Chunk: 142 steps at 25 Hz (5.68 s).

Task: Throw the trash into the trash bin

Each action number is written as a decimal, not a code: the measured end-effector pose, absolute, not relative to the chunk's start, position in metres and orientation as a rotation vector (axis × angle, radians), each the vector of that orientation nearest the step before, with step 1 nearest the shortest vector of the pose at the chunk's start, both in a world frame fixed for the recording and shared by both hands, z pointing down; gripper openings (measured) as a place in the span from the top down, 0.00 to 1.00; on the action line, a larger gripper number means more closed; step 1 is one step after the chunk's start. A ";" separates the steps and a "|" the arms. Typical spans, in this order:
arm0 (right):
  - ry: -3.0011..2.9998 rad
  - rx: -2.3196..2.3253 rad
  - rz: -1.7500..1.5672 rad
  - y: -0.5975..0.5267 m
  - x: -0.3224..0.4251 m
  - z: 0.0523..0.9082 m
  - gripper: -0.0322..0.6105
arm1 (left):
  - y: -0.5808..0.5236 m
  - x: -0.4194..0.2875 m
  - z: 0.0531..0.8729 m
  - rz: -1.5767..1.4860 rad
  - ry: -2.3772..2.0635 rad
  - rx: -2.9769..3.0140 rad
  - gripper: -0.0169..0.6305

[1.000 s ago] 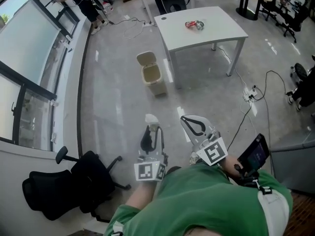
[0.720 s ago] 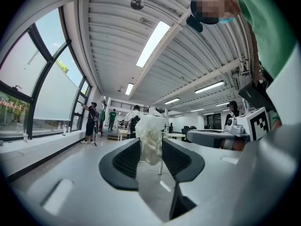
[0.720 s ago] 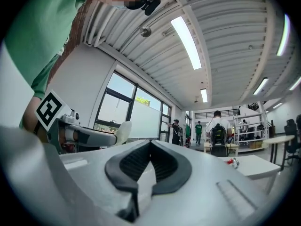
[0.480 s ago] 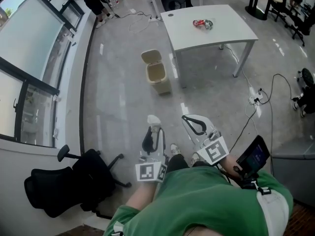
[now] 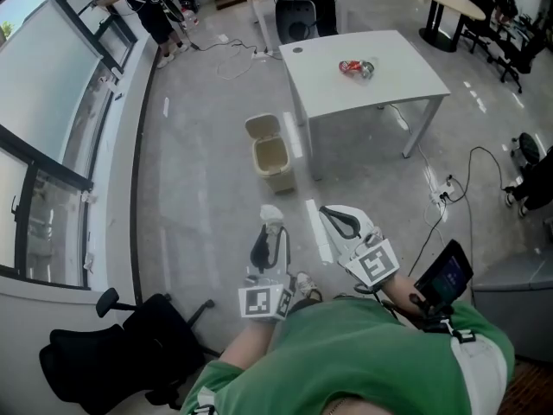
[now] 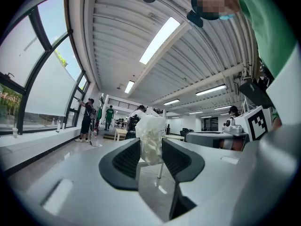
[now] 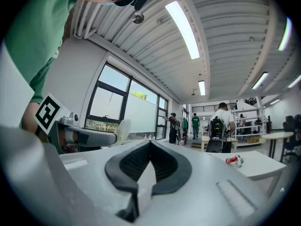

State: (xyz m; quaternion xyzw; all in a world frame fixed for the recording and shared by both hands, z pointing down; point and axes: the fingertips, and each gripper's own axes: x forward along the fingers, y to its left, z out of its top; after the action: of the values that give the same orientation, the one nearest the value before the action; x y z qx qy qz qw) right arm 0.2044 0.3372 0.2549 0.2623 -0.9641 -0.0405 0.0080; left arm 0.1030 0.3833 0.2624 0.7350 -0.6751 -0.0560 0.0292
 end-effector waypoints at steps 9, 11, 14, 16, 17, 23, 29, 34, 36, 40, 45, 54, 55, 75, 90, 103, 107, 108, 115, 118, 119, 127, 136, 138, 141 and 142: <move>-2.990 0.877 -0.131 0.292 0.138 0.254 0.95 | 0.338 0.038 0.262 -0.219 -2.044 2.308 0.74; -2.983 0.889 -0.119 0.287 0.125 0.256 0.95 | 0.330 0.027 0.265 -0.222 -2.026 2.318 0.74; -2.972 0.899 -0.117 0.282 0.113 0.259 0.95 | 0.322 0.017 0.267 -0.239 -1.994 2.322 0.74; -2.954 0.897 -0.119 0.281 0.110 0.261 0.95 | 0.319 0.015 0.267 -0.258 -1.972 2.324 0.74; -2.945 0.898 -0.116 0.280 0.108 0.261 0.95 | 0.318 0.013 0.267 -0.267 -1.963 2.325 0.74; -2.925 0.908 -0.116 0.266 0.092 0.262 0.95 | 0.307 -0.001 0.269 -0.294 -1.945 2.314 0.74; -2.940 0.867 -0.104 0.242 0.073 0.266 0.95 | 0.291 -0.019 0.269 -0.274 -1.974 2.291 0.74; -2.975 0.831 -0.112 0.218 0.058 0.265 0.95 | 0.269 -0.031 0.268 -0.257 -2.008 2.279 0.74; -2.985 0.828 -0.117 0.204 0.055 0.265 0.95 | 0.256 -0.034 0.269 -0.252 -2.019 2.273 0.74; -2.988 0.828 -0.124 0.167 0.051 0.266 0.95 | 0.222 -0.039 0.270 -0.239 -2.030 2.258 0.74; -2.993 0.846 -0.138 0.119 0.045 0.263 0.95 | 0.175 -0.045 0.269 -0.210 -2.023 2.270 0.74; -3.011 0.818 -0.096 0.032 0.046 0.270 0.95 | 0.083 -0.046 0.272 -0.200 -2.053 2.227 0.74; -3.010 0.809 -0.095 0.024 0.045 0.271 0.95 | 0.074 -0.047 0.273 -0.195 -2.059 2.219 0.74; -2.966 0.862 -0.029 -0.056 -0.005 0.282 0.95 | -0.008 -0.104 0.287 -0.149 -2.059 2.205 0.74; -2.853 0.930 -0.049 -0.074 -0.062 0.298 0.95 | -0.031 -0.169 0.311 -0.169 -1.948 2.226 0.75; -2.809 0.871 0.015 -0.113 -0.063 0.338 0.95 | -0.069 -0.168 0.357 -0.030 -1.945 2.147 0.75; -2.799 0.849 0.066 -0.128 -0.064 0.355 0.95 | -0.082 -0.167 0.376 0.021 -1.950 2.113 0.75; -2.797 0.844 0.073 -0.131 -0.064 0.359 0.95 | -0.085 -0.167 0.381 0.033 -1.948 2.104 0.75; -2.747 0.794 0.142 -0.151 -0.063 0.405 0.95 | -0.102 -0.159 0.435 0.146 -1.908 2.030 0.75; -2.721 0.756 0.177 -0.155 -0.062 0.428 0.95 | -0.108 -0.155 0.458 0.188 -1.886 1.996 0.75; -2.712 0.743 0.191 -0.155 -0.062 0.436 0.95 | -0.109 -0.153 0.465 0.201 -1.879 1.982 0.75; -2.642 0.664 0.294 -0.155 -0.071 0.503 0.95 | -0.110 -0.150 0.524 0.294 -1.828 1.878 0.75; -2.560 0.613 0.390 -0.156 -0.071 0.589 0.95 | -0.112 -0.153 0.602 0.384 -1.796 1.822 0.75; -2.538 0.609 0.408 -0.157 -0.070 0.609 0.95 | -0.112 -0.153 0.621 0.400 -1.783 1.798 0.75; -2.510 0.593 0.422 -0.155 -0.074 0.637 0.95 | -0.110 -0.153 0.645 0.423 -1.764 1.778 0.75; -2.503 0.588 0.427 -0.154 -0.075 0.645 0.95 | -0.108 -0.153 0.653 0.429 -1.757 1.771 0.75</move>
State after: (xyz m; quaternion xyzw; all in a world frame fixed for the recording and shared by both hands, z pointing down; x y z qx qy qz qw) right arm -0.0749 -0.1544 0.6450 0.2174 -0.9262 0.1580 0.2643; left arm -0.1528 -0.1080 0.6525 0.6674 -0.6619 0.1618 0.3005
